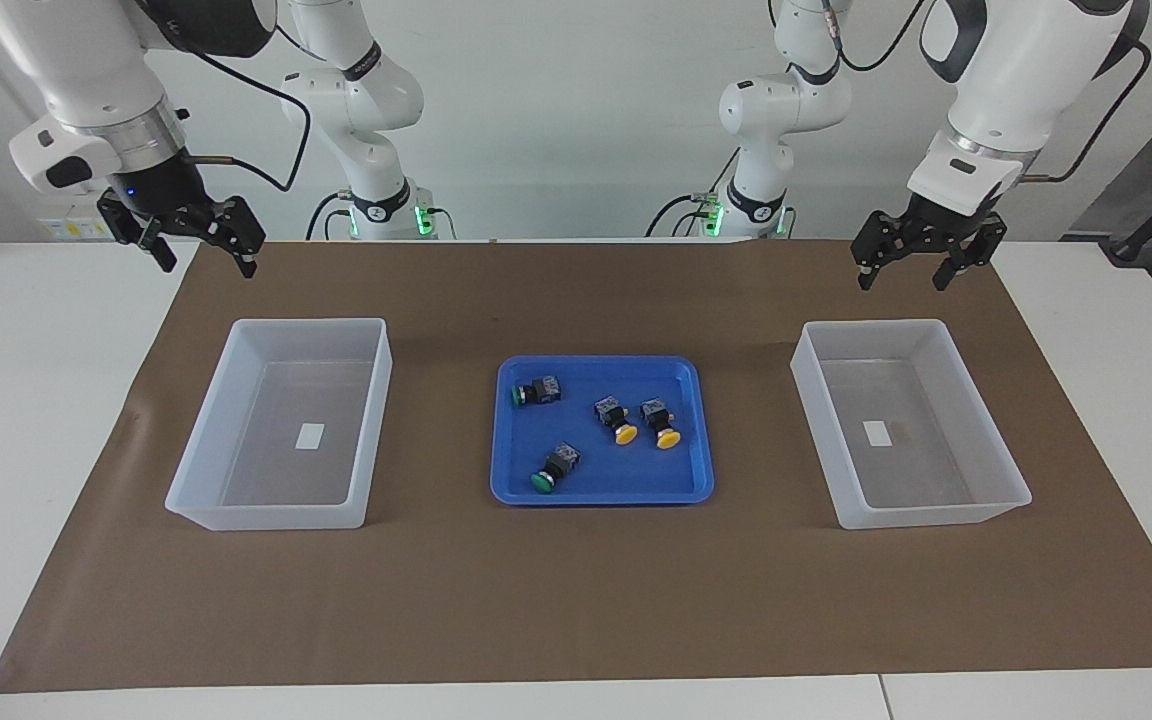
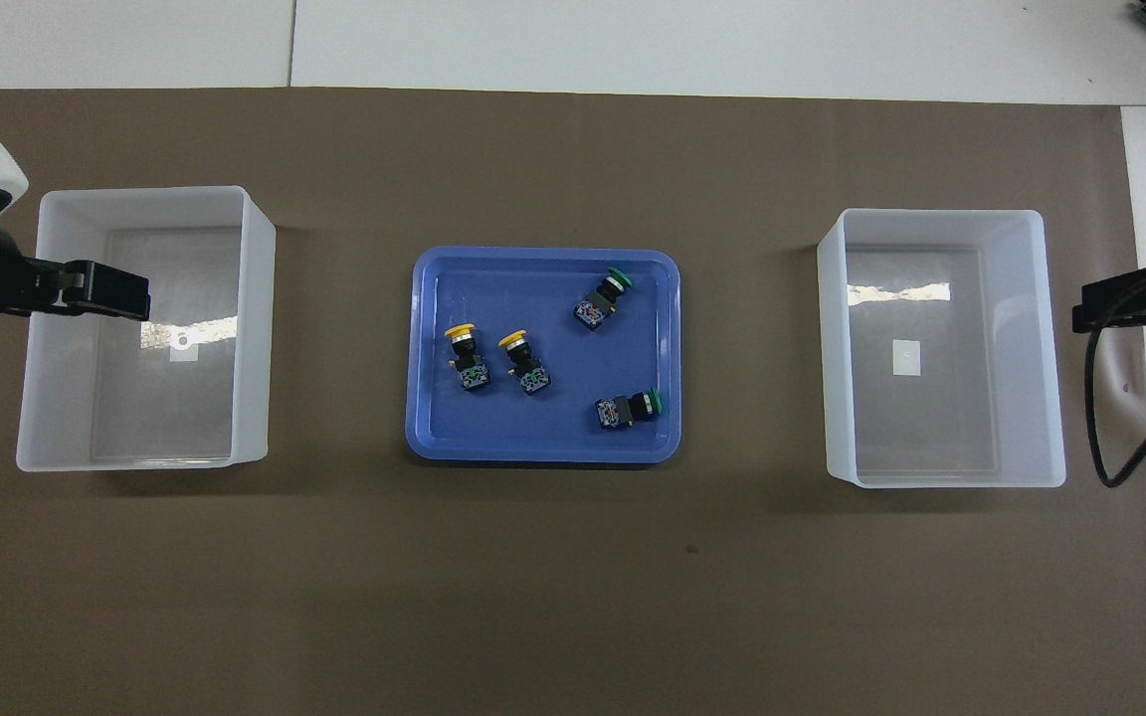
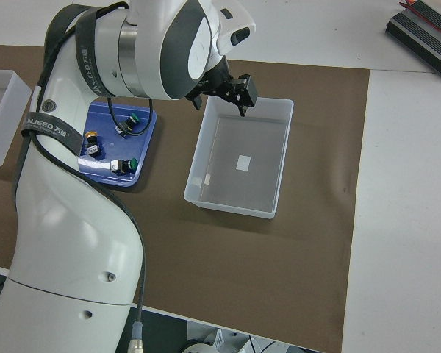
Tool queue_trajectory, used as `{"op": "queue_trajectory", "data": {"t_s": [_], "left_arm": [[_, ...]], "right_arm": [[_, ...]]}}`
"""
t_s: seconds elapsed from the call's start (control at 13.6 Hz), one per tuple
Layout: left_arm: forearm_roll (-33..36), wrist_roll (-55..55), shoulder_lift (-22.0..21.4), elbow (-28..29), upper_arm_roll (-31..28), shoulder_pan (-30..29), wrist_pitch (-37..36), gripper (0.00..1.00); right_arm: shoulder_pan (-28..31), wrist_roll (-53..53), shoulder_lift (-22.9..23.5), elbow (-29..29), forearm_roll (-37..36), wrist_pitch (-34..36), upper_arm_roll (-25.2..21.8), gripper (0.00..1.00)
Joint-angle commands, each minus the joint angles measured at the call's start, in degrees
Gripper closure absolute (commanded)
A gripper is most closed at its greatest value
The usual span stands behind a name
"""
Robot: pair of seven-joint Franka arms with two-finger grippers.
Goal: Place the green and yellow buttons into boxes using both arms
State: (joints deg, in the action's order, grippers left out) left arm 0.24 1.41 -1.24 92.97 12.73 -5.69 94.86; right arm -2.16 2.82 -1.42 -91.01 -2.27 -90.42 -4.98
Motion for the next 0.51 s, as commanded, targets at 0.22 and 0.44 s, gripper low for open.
{"op": "queue_trajectory", "data": {"t_s": [0.22, 0.44], "left_arm": [[-0.77, -0.53, 0.36, -0.6, 0.19, -0.55, -0.56, 0.0], [-0.68, -0.53, 0.88, -0.51, 0.45, 0.41, 0.41, 0.0]], "right_arm": [[0.05, -1.15, -1.04, -1.53, -0.54, -0.9, -0.03, 0.0], [0.05, -1.15, -1.04, -1.53, -0.54, -0.81, -0.03, 0.0]]}}
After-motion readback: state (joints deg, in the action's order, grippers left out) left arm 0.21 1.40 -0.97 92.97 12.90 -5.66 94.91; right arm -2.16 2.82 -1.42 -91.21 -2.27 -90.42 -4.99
